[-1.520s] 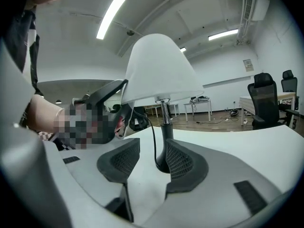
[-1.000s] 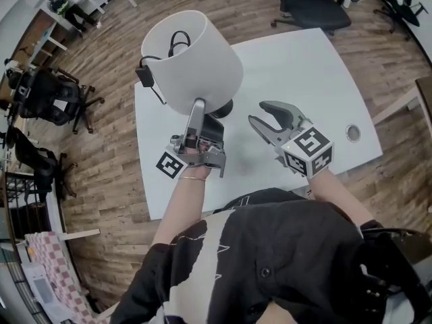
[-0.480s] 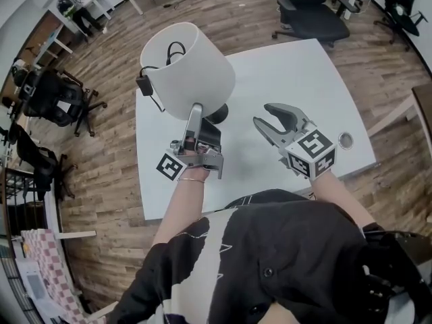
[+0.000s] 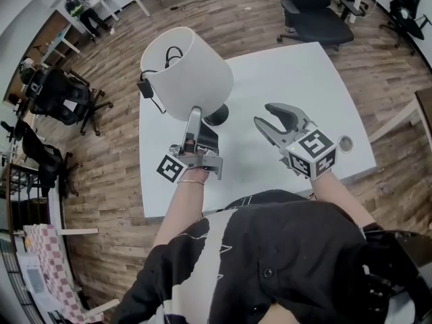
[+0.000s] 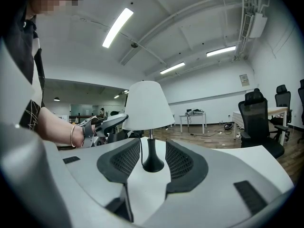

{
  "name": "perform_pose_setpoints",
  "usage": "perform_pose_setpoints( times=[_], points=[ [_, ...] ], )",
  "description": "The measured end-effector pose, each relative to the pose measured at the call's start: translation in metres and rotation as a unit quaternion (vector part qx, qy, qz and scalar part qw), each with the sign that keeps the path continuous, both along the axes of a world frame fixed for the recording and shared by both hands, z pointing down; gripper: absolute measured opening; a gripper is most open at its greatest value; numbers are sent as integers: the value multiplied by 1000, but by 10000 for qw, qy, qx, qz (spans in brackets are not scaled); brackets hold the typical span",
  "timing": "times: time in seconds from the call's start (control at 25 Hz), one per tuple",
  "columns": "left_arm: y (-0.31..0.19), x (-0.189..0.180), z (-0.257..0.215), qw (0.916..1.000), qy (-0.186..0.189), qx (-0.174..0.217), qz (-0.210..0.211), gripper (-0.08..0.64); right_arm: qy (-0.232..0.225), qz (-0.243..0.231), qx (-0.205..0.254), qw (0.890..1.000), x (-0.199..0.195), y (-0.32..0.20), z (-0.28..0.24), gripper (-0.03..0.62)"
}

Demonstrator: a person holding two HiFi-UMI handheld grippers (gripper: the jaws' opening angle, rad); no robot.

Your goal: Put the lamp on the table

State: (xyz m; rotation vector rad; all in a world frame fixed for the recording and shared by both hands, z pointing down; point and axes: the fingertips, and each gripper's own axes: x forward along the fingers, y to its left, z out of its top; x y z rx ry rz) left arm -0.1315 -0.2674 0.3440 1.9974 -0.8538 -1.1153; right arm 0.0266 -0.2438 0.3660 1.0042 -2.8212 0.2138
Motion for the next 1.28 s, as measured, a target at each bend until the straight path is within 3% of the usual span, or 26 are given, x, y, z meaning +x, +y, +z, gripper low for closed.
perform_pose_setpoints(
  times=[0.8, 1.28],
  points=[
    [24, 1, 18, 9977, -30, -402, -543, 146, -90, -374, -13, 9993, 7, 12, -2, 179],
    [88, 31, 28, 9975, -168, -356, -594, 16, -177, -877, -358, 9953, 11, 42, 16, 179]
  ],
)
